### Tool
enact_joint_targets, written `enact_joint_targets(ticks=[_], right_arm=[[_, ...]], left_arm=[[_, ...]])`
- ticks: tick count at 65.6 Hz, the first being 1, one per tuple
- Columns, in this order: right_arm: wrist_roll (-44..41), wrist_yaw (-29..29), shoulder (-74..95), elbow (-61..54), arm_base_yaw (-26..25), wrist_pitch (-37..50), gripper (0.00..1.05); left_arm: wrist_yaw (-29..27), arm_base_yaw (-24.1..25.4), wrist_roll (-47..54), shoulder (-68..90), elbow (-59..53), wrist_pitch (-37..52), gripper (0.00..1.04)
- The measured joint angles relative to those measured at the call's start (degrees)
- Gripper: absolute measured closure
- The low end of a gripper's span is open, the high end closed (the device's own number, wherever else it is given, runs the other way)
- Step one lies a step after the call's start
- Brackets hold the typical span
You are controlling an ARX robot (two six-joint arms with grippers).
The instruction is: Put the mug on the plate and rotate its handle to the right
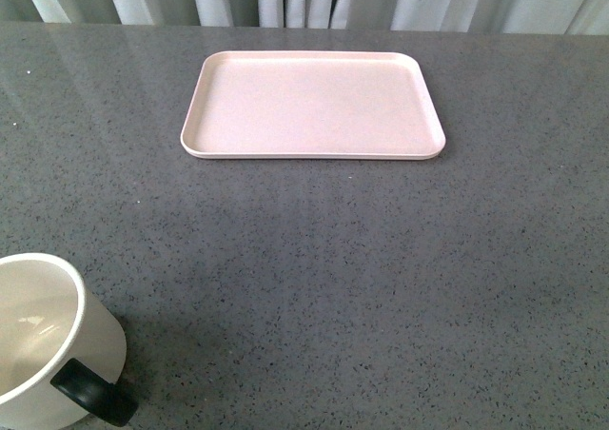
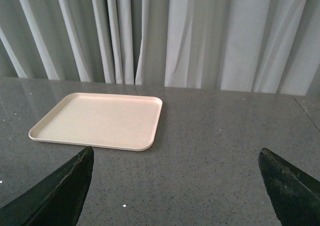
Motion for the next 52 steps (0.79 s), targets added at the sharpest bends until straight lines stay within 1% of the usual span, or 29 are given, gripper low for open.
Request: enact_joint_targets(ticks=[6, 7, 8, 9, 10, 11, 13, 16, 21, 24, 37, 43, 52], right_arm=[[0.0, 0.0, 0.0, 0.0, 0.0, 0.0, 0.09], [0.0, 0.0, 0.0, 0.0, 0.0, 0.0, 0.09], [0.0, 0.0, 0.0, 0.0, 0.0, 0.0, 0.09], [0.0, 0.0, 0.0, 0.0, 0.0, 0.0, 0.09], [0.0, 0.0, 0.0, 0.0, 0.0, 0.0, 0.09], [0.0, 0.1, 0.0, 0.0, 0.0, 0.0, 0.09], [0.0, 0.0, 0.0, 0.0, 0.0, 0.0, 0.09], [0.0, 0.0, 0.0, 0.0, 0.0, 0.0, 0.09], [0.0, 0.0, 0.0, 0.0, 0.0, 0.0, 0.09], [0.0, 0.0, 0.0, 0.0, 0.0, 0.0, 0.09], [0.0, 0.0, 0.0, 0.0, 0.0, 0.0, 0.09], [0.0, 0.0, 0.0, 0.0, 0.0, 0.0, 0.09], [0.0, 0.0, 0.0, 0.0, 0.0, 0.0, 0.09]], left_arm=[[0.0, 0.0, 0.0, 0.0, 0.0, 0.0, 0.09], [0.7, 0.1, -0.6, 0.6, 0.2, -0.8, 0.09], [1.2, 0.3, -1.1, 1.2, 0.7, -2.2, 0.09], [3.1, 0.6, -2.4, 2.6, 2.2, -6.1, 0.09], [3.9, 0.6, -3.0, 3.6, 3.0, -8.2, 0.09], [4.9, 0.9, -4.2, 6.3, 4.9, -12.0, 0.09], [6.0, 1.1, -5.4, 11.1, 7.6, -16.6, 0.09], [6.2, 1.2, -6.5, 16.8, 9.9, -19.3, 0.09], [7.1, 1.2, -7.4, 24.2, 12.1, -18.1, 0.09], [7.8, 1.4, -7.5, 28.3, 13.2, -15.5, 0.09], [6.8, 1.8, -7.2, 41.5, 15.7, -7.1, 0.09], [6.2, 0.2, -7.5, 46.6, 16.1, -5.0, 0.09], [5.2, -2.5, -7.6, 50.9, 16.2, -4.4, 0.09]])
